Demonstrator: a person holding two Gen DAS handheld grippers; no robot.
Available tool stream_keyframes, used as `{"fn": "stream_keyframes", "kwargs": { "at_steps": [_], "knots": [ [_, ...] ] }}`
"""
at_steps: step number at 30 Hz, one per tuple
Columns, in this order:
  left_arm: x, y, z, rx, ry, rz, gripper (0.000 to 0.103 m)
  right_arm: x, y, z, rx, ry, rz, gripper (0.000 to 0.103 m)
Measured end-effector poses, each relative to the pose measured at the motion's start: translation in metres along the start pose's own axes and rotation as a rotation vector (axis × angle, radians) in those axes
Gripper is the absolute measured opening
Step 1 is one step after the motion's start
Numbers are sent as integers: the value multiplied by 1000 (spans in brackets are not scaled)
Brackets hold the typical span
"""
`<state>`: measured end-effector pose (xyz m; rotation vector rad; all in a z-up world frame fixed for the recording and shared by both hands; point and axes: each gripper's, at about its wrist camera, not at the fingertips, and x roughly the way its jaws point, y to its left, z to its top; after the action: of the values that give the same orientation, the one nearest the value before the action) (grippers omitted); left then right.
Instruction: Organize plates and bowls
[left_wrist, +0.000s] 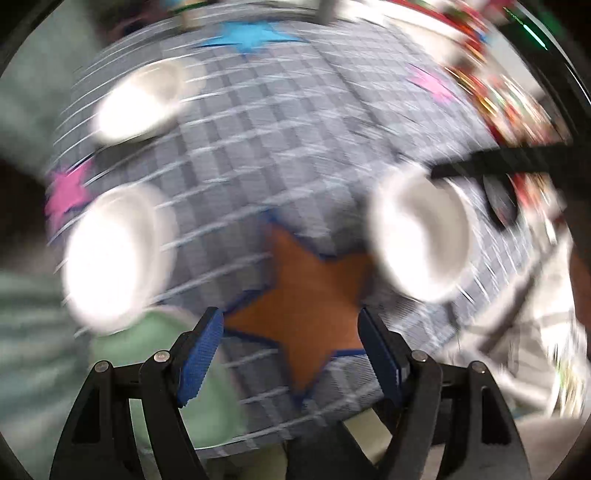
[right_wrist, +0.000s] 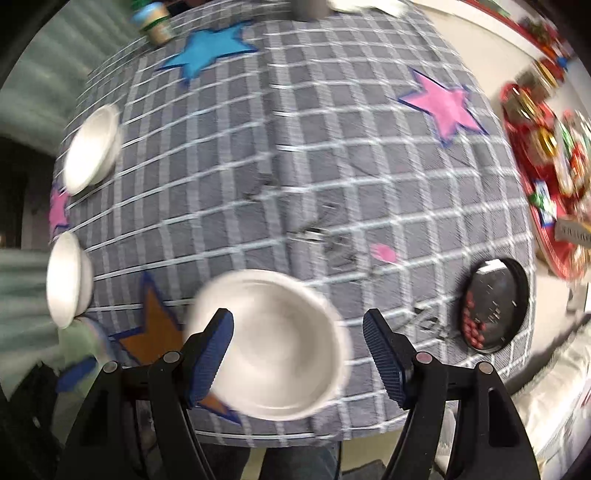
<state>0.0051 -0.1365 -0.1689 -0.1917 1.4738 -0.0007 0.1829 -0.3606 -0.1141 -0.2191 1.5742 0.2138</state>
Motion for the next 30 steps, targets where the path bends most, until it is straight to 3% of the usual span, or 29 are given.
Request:
{"fn": "stream_keyframes", "kwargs": {
  "at_steps": [3,7,13,24,30],
  "knots": [
    [-14,64,2,-185,-25,74,78,18,48,-34,-61,19,27,74],
    [-26,127,4,-339,-40,126,78,44,105,-62,-151,70,68,74],
    [-12,184,7,-451,-11,134,78,65,165,-40,-233,111,113,74],
    [25,199,26,-409,71,107,78,86,207,-27,-249,169,133,74],
    [44,200,35,-371,135,89,78,120,239,-19,-232,215,136,74]
  ]
}}
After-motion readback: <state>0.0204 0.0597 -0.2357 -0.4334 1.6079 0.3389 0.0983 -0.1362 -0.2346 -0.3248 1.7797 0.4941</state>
